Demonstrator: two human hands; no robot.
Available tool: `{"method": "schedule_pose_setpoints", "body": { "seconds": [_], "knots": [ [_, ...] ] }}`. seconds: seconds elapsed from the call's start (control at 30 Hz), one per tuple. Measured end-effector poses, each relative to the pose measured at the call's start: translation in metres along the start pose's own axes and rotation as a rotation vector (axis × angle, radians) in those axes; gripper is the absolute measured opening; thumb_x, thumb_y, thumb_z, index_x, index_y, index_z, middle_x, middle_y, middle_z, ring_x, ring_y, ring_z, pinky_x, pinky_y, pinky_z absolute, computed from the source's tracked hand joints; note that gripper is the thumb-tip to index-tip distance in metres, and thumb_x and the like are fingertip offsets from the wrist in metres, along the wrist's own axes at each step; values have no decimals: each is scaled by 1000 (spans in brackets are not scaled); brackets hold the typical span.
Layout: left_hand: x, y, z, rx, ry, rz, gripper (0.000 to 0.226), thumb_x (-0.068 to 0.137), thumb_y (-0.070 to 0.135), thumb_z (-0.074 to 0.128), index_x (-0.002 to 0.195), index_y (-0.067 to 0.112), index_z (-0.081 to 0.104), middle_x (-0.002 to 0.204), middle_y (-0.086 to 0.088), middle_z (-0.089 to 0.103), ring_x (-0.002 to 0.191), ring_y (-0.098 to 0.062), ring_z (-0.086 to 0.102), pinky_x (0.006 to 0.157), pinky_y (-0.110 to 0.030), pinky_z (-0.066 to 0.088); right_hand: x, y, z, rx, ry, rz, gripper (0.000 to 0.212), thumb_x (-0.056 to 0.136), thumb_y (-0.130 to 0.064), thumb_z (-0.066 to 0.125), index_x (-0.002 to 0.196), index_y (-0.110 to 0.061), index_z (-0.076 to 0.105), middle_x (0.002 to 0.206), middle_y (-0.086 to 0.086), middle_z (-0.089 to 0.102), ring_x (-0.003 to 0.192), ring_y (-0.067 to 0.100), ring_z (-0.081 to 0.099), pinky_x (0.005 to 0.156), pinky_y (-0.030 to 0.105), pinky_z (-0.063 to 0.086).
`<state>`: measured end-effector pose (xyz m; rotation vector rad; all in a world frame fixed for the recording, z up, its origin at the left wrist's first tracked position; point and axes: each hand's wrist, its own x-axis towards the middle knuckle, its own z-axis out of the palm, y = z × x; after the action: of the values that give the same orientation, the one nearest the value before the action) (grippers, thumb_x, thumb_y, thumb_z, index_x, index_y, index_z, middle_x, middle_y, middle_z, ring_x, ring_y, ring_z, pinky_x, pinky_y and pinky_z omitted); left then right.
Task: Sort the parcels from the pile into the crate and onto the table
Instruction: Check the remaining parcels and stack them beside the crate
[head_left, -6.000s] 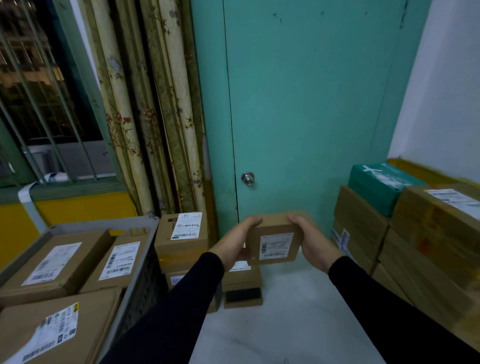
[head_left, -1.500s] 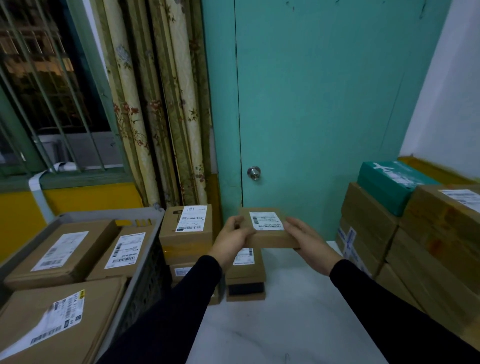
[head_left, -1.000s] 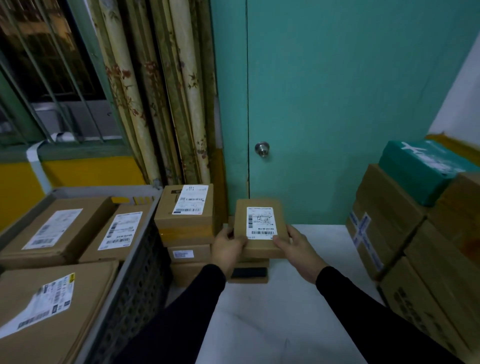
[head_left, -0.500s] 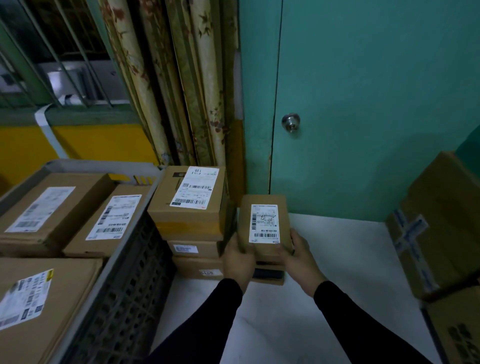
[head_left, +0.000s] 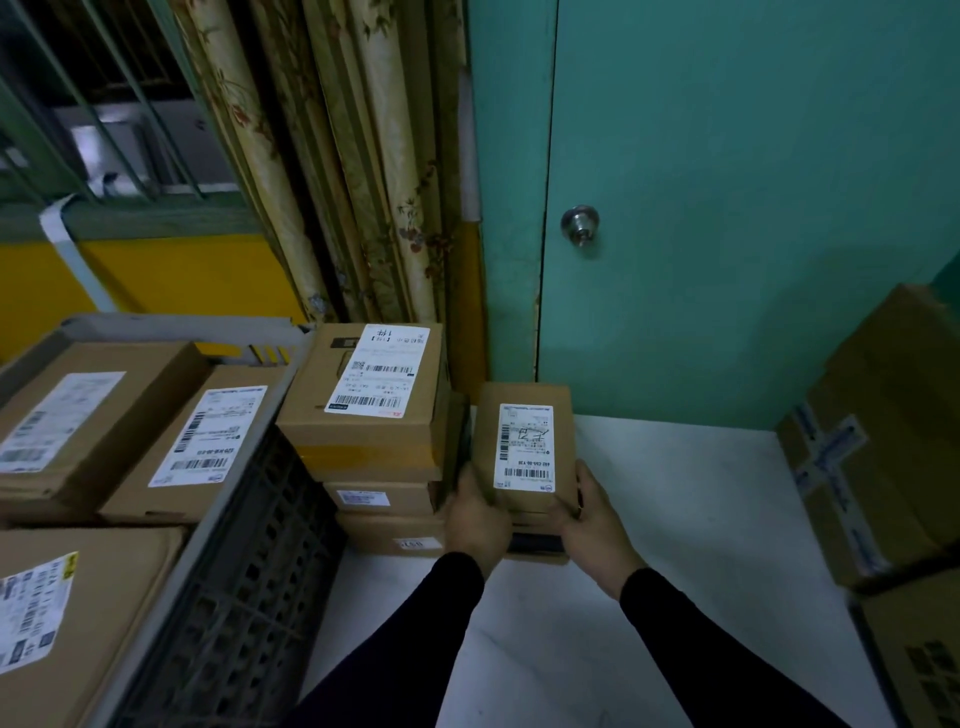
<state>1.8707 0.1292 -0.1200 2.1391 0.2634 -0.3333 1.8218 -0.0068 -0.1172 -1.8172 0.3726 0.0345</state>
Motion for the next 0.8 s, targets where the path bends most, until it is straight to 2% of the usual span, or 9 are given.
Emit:
{"method": "schedule_pose_setpoints", "body": {
  "seconds": [0.07,0.17,0.3,0.4,0.5,0.6,0.7,0.73,0.8],
  "knots": [
    [1,-1,1,-19,-7,10,43,101,12,51,140,29,44,132,-3,58,128,-27,54,110,-47,47,0,2,0,-2,13,7,54,99,0,53,146,-26,44,138,-9,61,127,9,57,110,33,48],
    [7,-8,3,9,-12,23,48,97,9,54,143,21,45,131,-7,59,124,-31,57,105,-44,50,0,3,1,-30,19,-3,52,100,-2,52,144,-27,44,138,-8,59,127,9,57,110,32,47],
    [8,-8,4,63,-12,21,42,101,14,52,140,26,42,129,-2,58,123,-26,57,104,-45,52,-3,1,5,-79,30,-21,51,100,-4,50,145,-25,40,139,-5,56,126,13,54,102,25,41],
    [8,-7,1,74,-45,55,38,101,13,49,136,26,45,128,-4,59,126,-28,56,107,-47,50,-6,0,6,-73,25,-13,45,102,-5,48,140,-28,39,136,-8,56,125,13,55,99,22,39],
    [13,-7,-3,100,-74,42,50,97,7,53,144,16,43,132,-11,58,124,-33,57,105,-44,49,-8,-1,6,-40,14,9,43,104,-8,48,134,-35,32,132,-14,54,122,9,53,97,19,39],
    [15,-9,-5,65,-109,11,56,95,5,54,147,21,38,135,-8,58,127,-31,56,105,-47,50,-9,-1,5,-42,10,3,46,104,-11,51,144,-29,35,141,-10,55,128,12,54,108,31,43],
    [9,-6,-8,68,-124,9,53,99,7,51,146,25,37,135,-3,57,130,-28,53,109,-46,48,-9,-1,4,-54,-2,41,50,103,-18,53,148,-24,33,145,-8,53,133,16,52,112,38,42],
    [8,-4,-8,95,-117,5,50,99,9,52,146,21,39,135,-6,57,129,-30,54,108,-44,48,-8,-3,2,-59,1,63,50,103,-19,53,149,-22,33,146,-7,52,135,19,51,112,38,42],
    [-1,1,-12,157,-108,18,43,100,13,52,142,15,43,135,-11,58,124,-32,57,106,-44,50,-12,-8,-2,-88,18,78,45,104,-16,51,146,-16,36,139,-10,48,132,13,48,106,27,39]
  ]
}}
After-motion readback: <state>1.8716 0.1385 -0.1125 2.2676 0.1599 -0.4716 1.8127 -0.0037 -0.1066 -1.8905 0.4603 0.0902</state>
